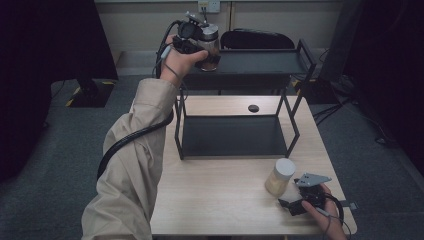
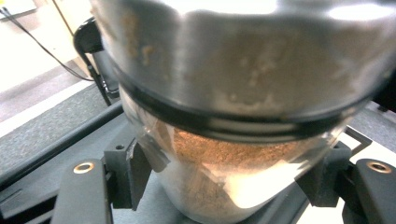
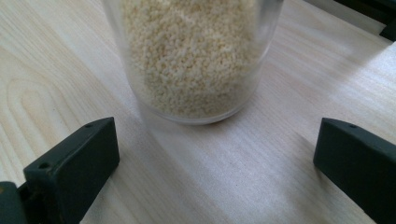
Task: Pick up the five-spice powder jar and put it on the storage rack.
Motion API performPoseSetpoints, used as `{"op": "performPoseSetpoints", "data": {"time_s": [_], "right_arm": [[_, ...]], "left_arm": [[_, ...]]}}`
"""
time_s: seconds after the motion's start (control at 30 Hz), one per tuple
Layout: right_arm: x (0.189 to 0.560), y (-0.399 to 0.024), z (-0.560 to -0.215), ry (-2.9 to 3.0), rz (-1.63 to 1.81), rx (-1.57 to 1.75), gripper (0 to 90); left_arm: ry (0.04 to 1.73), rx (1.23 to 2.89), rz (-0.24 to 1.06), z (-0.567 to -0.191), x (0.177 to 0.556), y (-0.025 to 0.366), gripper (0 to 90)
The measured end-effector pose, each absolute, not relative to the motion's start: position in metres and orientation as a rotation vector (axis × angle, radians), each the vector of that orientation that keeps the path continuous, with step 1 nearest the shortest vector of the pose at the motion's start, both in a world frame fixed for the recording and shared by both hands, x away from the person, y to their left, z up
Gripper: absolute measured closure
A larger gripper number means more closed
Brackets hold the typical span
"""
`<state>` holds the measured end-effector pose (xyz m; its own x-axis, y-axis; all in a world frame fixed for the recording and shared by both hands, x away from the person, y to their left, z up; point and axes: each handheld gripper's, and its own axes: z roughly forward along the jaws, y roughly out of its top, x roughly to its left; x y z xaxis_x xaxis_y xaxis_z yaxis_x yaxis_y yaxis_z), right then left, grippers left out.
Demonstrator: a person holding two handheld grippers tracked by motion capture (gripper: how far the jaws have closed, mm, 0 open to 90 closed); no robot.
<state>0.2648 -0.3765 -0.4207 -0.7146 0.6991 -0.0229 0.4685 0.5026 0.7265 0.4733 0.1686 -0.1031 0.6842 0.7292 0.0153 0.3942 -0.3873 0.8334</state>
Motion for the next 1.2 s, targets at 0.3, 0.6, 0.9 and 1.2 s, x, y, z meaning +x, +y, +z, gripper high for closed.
{"op": "performPoseSetpoints", "data": {"time_s": [0.3, 0.6, 0.9, 1.2], "right_arm": [[0.265, -0.376, -0.421, 2.436, 1.036, 0.979, 0.0], [0.265, -0.377, -0.421, 2.436, 1.036, 0.979, 0.0], [0.265, -0.376, -0.421, 2.436, 1.036, 0.979, 0.0], [0.265, -0.376, -0.421, 2.436, 1.036, 0.979, 0.0]], "left_arm": [[0.863, 2.039, 0.485, -0.108, 0.477, 0.163, 30.0], [0.866, 2.031, 0.495, -0.111, 0.476, 0.161, 30.0], [0.913, 1.991, 0.522, -0.113, 0.469, 0.16, 21.3], [0.937, 1.949, 0.507, -0.112, 0.456, 0.167, 7.8]]}}
